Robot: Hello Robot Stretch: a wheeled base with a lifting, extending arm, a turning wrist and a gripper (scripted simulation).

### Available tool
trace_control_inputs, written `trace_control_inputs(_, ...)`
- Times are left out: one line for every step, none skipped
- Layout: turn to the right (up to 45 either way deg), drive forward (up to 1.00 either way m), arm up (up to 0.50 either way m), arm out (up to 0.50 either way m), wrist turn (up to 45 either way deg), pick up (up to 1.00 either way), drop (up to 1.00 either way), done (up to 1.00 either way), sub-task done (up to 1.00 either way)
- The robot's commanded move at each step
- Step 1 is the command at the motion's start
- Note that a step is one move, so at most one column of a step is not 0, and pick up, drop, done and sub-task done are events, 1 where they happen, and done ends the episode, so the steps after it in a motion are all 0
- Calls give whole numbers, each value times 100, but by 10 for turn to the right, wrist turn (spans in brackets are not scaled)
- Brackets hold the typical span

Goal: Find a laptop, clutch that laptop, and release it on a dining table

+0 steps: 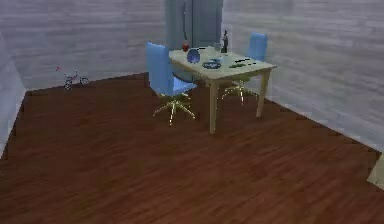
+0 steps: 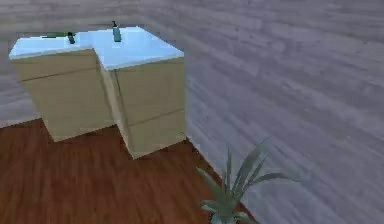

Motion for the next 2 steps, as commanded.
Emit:
trace_control_inputs(-450,0,0,0,0,0,0,0,0)
trace_control_inputs(-300,0,0,0,0,0,0,0,0)
